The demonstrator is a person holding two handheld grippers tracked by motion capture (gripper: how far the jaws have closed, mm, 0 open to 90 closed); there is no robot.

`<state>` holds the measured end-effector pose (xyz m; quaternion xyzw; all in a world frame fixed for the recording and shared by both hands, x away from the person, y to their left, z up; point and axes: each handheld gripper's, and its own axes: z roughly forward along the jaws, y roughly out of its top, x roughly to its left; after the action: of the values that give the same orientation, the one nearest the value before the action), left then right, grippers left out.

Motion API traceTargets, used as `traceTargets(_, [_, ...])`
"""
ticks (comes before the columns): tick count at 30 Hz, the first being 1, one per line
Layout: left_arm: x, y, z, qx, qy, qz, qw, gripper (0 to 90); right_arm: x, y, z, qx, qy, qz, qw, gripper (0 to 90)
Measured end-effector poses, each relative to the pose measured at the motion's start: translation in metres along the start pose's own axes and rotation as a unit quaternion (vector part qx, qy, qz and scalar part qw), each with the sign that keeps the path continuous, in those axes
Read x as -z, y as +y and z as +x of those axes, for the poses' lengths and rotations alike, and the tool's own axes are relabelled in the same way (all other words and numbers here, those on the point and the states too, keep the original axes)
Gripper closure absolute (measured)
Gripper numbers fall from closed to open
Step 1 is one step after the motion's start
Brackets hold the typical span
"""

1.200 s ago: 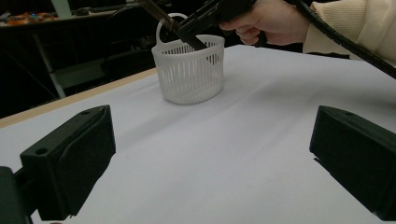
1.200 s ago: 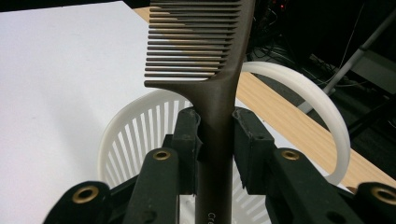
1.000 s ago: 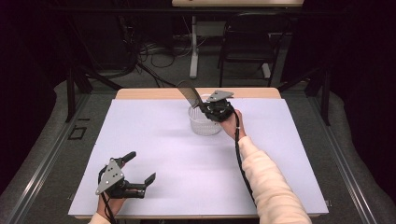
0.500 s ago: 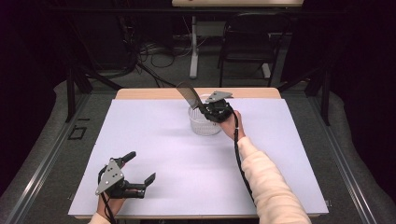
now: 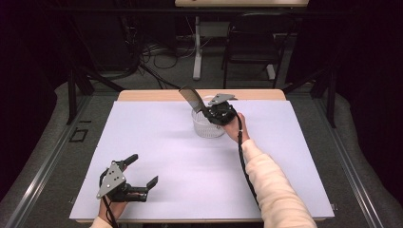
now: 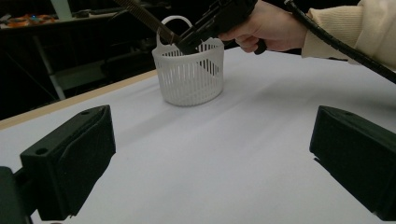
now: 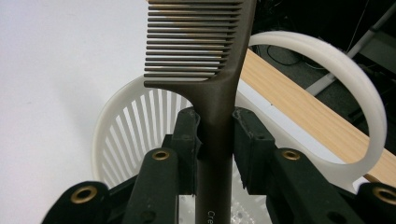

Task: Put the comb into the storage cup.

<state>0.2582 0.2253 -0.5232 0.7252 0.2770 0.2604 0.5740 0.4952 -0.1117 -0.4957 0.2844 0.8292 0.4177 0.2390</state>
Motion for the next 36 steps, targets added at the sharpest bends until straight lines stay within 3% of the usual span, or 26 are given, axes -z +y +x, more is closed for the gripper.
traceTargets(12, [0.0, 0.0, 0.0, 0.002, -0.001, 0.0, 1.0, 0.1, -0.001, 0.0, 0.001, 0.005, 0.005, 0.017, 0.9998, 69.4])
traceTargets(21, [-0.001, 0.0, 0.0, 0.003, 0.0, -0.001, 1.0, 0.2, 0.006, 0.004, 0.002, 0.01, 0.021, 0.031, 0.9993, 55.1])
traceTargets(30, [-0.001, 0.0, 0.0, 0.002, 0.0, 0.0, 1.0, 0.1, 0.021, 0.012, -0.001, -0.022, 0.036, 0.04, 0.9983, 34.9])
traceTargets(36, [-0.001, 0.0, -0.001, 0.001, 0.0, 0.001, 1.0, 0.2, 0.033, 0.015, -0.002, -0.031, 0.052, 0.042, 0.9973, 23.4])
